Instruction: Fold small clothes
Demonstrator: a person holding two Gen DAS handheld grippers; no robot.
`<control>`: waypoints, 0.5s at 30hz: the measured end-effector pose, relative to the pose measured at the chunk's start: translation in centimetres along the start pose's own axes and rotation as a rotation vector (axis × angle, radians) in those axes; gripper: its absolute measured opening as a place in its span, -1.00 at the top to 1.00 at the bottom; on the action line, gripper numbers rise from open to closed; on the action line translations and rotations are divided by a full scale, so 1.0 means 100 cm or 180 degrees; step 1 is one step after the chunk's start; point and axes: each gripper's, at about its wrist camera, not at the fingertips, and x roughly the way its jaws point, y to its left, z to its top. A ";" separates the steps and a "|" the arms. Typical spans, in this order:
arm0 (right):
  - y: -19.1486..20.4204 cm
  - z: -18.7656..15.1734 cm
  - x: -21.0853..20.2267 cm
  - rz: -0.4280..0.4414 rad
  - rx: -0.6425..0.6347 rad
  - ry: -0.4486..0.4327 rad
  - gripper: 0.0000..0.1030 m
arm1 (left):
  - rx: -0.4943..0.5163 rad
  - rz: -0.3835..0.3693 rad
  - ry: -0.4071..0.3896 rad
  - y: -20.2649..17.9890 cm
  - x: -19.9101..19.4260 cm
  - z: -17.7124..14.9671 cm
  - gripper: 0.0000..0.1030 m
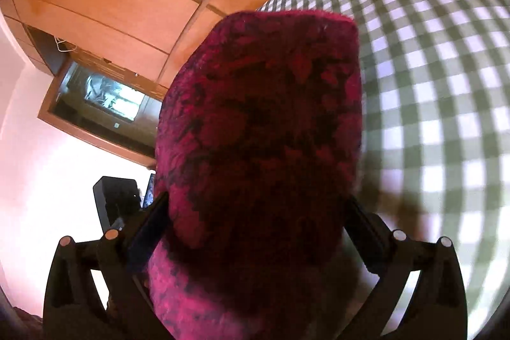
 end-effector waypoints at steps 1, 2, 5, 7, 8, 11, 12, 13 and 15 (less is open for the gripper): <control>-0.001 0.002 0.006 0.0032 0.0009 0.0033 -0.97 | -0.0029 -0.0092 0.0015 0.002 0.002 -0.001 -0.44; -0.003 0.004 0.008 0.0069 0.0039 0.0077 -0.97 | -0.0069 -0.0180 0.0035 0.004 0.004 -0.003 -0.44; 0.002 0.004 0.003 0.0159 0.0012 0.0131 -0.84 | -0.0188 -0.0447 0.0074 0.007 0.010 -0.007 -0.42; 0.009 0.001 -0.013 0.0193 -0.0109 0.0068 -0.65 | -0.0219 -0.0489 0.0077 -0.001 0.011 -0.007 -0.42; 0.011 0.000 -0.020 0.0219 -0.0139 0.0028 -0.64 | -0.0198 -0.0527 0.0079 -0.007 0.011 -0.006 -0.41; 0.013 -0.002 -0.053 0.0246 -0.0211 -0.0195 -0.61 | 0.0017 -0.0642 0.0154 -0.039 0.020 0.000 -0.33; 0.012 -0.002 -0.070 0.0247 -0.0225 -0.0302 -0.61 | 0.0094 -0.0677 0.0188 -0.052 0.026 0.003 -0.33; 0.010 -0.002 -0.083 0.0235 -0.0236 -0.0393 -0.61 | 0.0190 -0.0715 0.0233 -0.069 0.037 0.007 -0.33; 0.002 0.000 -0.118 0.0168 -0.0248 -0.0619 -0.61 | 0.0353 -0.0814 0.0334 -0.100 0.062 0.019 -0.33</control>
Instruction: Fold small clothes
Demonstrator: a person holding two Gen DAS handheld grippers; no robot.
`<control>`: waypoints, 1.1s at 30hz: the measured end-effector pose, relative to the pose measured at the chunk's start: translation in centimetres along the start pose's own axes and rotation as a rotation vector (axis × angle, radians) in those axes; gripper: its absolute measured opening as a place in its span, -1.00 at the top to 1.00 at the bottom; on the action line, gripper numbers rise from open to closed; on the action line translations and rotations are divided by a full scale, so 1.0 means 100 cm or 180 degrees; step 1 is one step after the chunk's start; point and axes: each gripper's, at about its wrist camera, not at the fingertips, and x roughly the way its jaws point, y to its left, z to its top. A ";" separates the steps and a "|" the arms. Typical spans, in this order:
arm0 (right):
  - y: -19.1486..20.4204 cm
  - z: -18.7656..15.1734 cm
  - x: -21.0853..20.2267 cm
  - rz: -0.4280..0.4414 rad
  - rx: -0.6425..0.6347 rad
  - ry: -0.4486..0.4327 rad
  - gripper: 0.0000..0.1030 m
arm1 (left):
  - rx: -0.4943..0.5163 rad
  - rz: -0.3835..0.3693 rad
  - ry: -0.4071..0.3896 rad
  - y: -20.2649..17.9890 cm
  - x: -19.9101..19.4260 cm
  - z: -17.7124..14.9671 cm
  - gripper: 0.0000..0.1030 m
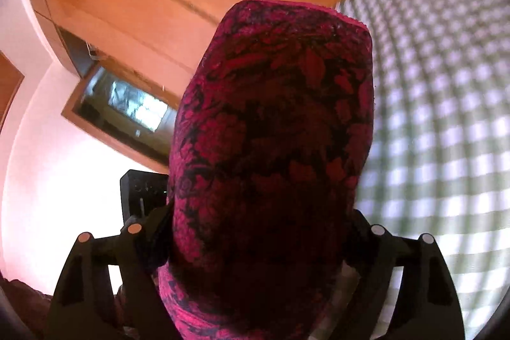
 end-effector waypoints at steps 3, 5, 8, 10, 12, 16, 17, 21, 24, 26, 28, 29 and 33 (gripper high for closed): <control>-0.018 0.010 -0.054 -0.0178 0.0040 -0.0309 -0.61 | 0.0237 -0.0074 0.0176 -0.036 0.053 0.024 -0.33; -0.037 0.017 -0.090 -0.0345 0.0130 -0.0553 -0.61 | 0.0346 -0.0094 0.0299 -0.058 0.091 0.039 -0.33; -0.069 0.022 -0.128 -0.0522 0.0323 -0.0781 -0.61 | 0.0553 -0.0061 0.0533 -0.092 0.155 0.055 -0.33; -0.098 0.018 -0.151 -0.0768 0.0537 -0.0879 -0.61 | 0.0647 0.0062 0.0694 -0.108 0.197 0.058 -0.33; -0.126 0.008 -0.166 -0.1107 0.0741 -0.0891 -0.62 | 0.0706 0.0306 0.0858 -0.116 0.233 0.056 -0.33; -0.136 -0.002 -0.180 -0.1491 0.0753 -0.0929 -0.81 | 0.0953 0.0664 0.0889 -0.128 0.270 0.041 -0.42; -0.129 -0.002 -0.186 -0.1587 0.0705 -0.0960 -0.81 | 0.0952 0.0684 0.0854 -0.129 0.269 0.042 -0.42; -0.086 -0.001 -0.216 -0.1862 0.0326 -0.1361 -0.43 | 0.1105 0.0901 0.0686 -0.132 0.253 0.033 -0.42; -0.058 0.012 -0.196 -0.1834 0.0112 -0.1271 -0.11 | 0.1257 0.1133 0.0516 -0.135 0.237 0.028 -0.37; -0.056 0.024 -0.170 -0.1957 0.0044 -0.1096 -0.02 | 0.1295 0.1289 0.0450 -0.134 0.232 0.028 -0.37; -0.056 0.032 -0.144 -0.2271 -0.0025 -0.0959 0.06 | 0.1289 0.1445 0.0400 -0.130 0.223 0.027 -0.37; -0.064 0.035 -0.133 -0.2415 -0.0039 -0.0879 0.07 | 0.1290 0.1508 0.0376 -0.124 0.206 0.022 -0.37; -0.076 0.044 -0.097 -0.2805 -0.0187 -0.0740 0.06 | 0.1209 0.1596 0.0351 -0.110 0.193 0.007 -0.42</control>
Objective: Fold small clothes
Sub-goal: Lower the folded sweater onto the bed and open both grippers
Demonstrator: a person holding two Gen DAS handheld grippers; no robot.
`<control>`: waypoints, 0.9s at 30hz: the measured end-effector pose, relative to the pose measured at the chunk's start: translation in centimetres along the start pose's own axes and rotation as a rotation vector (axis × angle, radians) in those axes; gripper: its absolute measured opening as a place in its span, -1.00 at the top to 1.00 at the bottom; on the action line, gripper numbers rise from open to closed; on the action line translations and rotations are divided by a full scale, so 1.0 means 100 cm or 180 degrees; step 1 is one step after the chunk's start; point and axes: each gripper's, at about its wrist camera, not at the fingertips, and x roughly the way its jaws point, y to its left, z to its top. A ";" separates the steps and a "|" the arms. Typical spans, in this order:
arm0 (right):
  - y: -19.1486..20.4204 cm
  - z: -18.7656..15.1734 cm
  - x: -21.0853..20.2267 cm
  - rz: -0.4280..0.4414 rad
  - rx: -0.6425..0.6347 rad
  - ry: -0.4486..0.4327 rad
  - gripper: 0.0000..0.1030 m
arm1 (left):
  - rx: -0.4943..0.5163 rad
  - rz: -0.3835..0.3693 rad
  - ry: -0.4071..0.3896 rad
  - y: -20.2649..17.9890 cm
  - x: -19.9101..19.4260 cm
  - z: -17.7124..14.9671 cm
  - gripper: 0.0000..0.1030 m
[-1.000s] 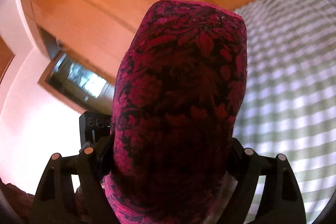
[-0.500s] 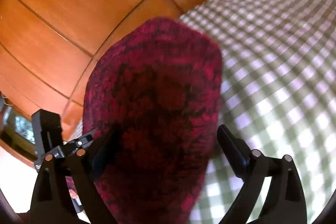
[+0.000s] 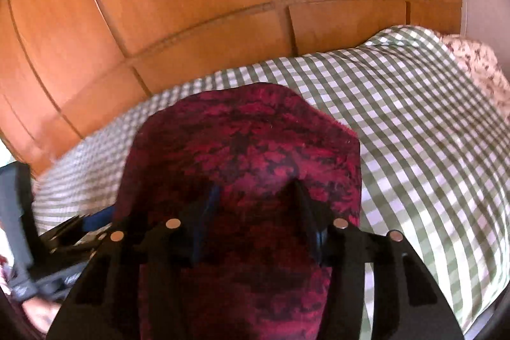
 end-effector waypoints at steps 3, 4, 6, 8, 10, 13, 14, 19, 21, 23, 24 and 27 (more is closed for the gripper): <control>0.007 0.000 0.003 -0.0111 -0.0097 -0.0035 0.05 | -0.0149 -0.0045 -0.0004 0.009 0.008 -0.001 -0.47; 0.008 0.000 -0.003 -0.0099 -0.0098 -0.0048 0.04 | -0.0208 -0.0092 0.0002 0.011 0.006 -0.004 -0.48; 0.003 -0.001 -0.014 0.0009 -0.0029 -0.0100 -0.08 | -0.0242 -0.0014 -0.0044 0.016 -0.007 -0.012 -0.76; 0.000 -0.003 -0.028 0.0116 0.0060 -0.0171 -0.27 | -0.0191 0.0016 -0.0124 0.020 -0.025 -0.019 -0.78; 0.000 -0.004 -0.035 0.0107 0.0107 -0.0202 -0.38 | -0.0131 0.0083 -0.0165 0.017 -0.038 -0.023 -0.78; 0.004 -0.013 -0.050 0.0019 0.0148 -0.0251 -0.43 | -0.0074 0.0174 -0.0253 0.018 -0.059 -0.030 -0.78; 0.004 -0.017 -0.055 0.0009 0.0181 -0.0272 -0.45 | -0.0070 0.0195 -0.0287 0.018 -0.067 -0.032 -0.79; 0.001 -0.038 -0.073 0.0004 0.0278 -0.0347 -0.54 | -0.0019 0.0338 -0.0454 0.030 -0.106 -0.052 -0.79; 0.003 -0.048 -0.077 -0.0031 0.0270 -0.0324 -0.58 | -0.0002 0.0380 -0.0515 0.032 -0.120 -0.057 -0.79; 0.007 -0.057 -0.079 -0.0068 0.0233 -0.0287 -0.58 | -0.0004 0.0426 -0.0567 0.035 -0.132 -0.064 -0.79; 0.010 -0.062 -0.078 -0.0081 0.0201 -0.0268 -0.58 | -0.0008 0.0439 -0.0572 0.032 -0.133 -0.063 -0.79; 0.017 -0.072 -0.077 -0.0100 0.0164 -0.0244 -0.59 | -0.0003 0.0500 -0.0614 0.037 -0.144 -0.069 -0.79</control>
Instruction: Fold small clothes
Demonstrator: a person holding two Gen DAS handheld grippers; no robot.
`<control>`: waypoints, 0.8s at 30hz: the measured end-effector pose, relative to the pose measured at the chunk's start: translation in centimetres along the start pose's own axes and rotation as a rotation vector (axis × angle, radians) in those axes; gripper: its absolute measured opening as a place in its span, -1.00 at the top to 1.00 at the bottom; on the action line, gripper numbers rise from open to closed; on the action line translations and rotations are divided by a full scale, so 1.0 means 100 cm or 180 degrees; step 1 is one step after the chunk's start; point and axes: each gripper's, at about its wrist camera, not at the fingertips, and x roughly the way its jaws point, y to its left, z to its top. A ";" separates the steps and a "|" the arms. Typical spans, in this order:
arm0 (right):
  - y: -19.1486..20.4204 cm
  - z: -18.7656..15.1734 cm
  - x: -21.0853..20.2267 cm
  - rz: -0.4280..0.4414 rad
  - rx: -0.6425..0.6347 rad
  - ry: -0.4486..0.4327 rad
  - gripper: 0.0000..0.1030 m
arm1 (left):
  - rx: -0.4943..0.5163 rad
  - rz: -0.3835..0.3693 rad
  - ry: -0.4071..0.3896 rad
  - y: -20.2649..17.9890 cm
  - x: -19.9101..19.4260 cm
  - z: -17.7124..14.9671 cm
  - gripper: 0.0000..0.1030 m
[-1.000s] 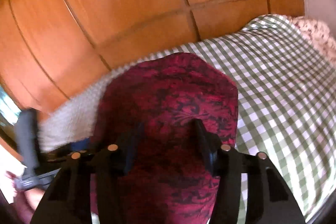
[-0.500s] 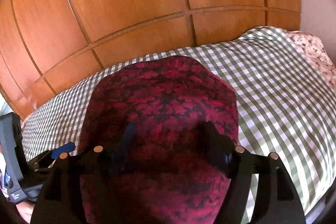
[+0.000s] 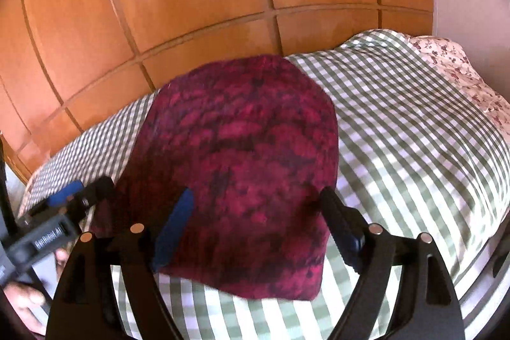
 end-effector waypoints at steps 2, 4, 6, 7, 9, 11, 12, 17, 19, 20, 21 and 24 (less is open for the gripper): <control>0.002 -0.004 0.003 0.0003 -0.0005 0.0027 -0.65 | 0.0034 0.0043 -0.0006 -0.002 -0.003 -0.002 -0.79; 0.007 -0.008 0.007 -0.0075 -0.0089 0.0035 -0.66 | 0.0009 0.0052 0.0000 -0.003 -0.005 -0.002 -0.79; 0.009 -0.007 0.002 -0.0051 -0.0092 0.0019 -0.66 | -0.0011 0.0044 -0.0021 -0.004 -0.009 -0.003 -0.79; 0.009 -0.006 0.000 -0.0037 -0.0083 0.0008 -0.67 | -0.0002 0.0059 -0.0045 -0.005 -0.012 -0.003 -0.79; 0.011 -0.005 -0.009 -0.0056 -0.0081 -0.0053 -0.69 | -0.0007 0.0076 -0.0074 -0.011 -0.015 -0.002 -0.79; 0.014 -0.006 -0.017 -0.0086 -0.0078 -0.0113 -0.81 | -0.0028 0.0089 -0.0121 -0.016 -0.016 -0.002 -0.79; 0.016 -0.007 -0.023 -0.0106 -0.0073 -0.0152 -0.86 | -0.0024 0.0099 -0.0147 -0.016 -0.019 -0.003 -0.79; 0.023 -0.015 -0.041 -0.0232 -0.0046 -0.0244 -0.95 | 0.0037 0.0154 -0.0248 -0.019 -0.035 -0.013 -0.79; 0.024 -0.019 -0.047 -0.0293 -0.0011 -0.0262 -0.95 | 0.0035 0.0183 -0.0285 -0.019 -0.041 -0.017 -0.87; 0.024 -0.021 -0.049 -0.0322 0.0013 -0.0268 -0.95 | 0.0035 0.0189 -0.0296 -0.019 -0.044 -0.020 -0.89; 0.024 -0.024 -0.052 -0.0368 0.0044 -0.0276 -0.95 | 0.0031 0.0192 -0.0303 -0.018 -0.046 -0.022 -0.89; 0.025 -0.033 -0.059 -0.0533 0.0031 -0.0334 -0.96 | 0.0018 0.0219 -0.0301 -0.016 -0.050 -0.030 -0.92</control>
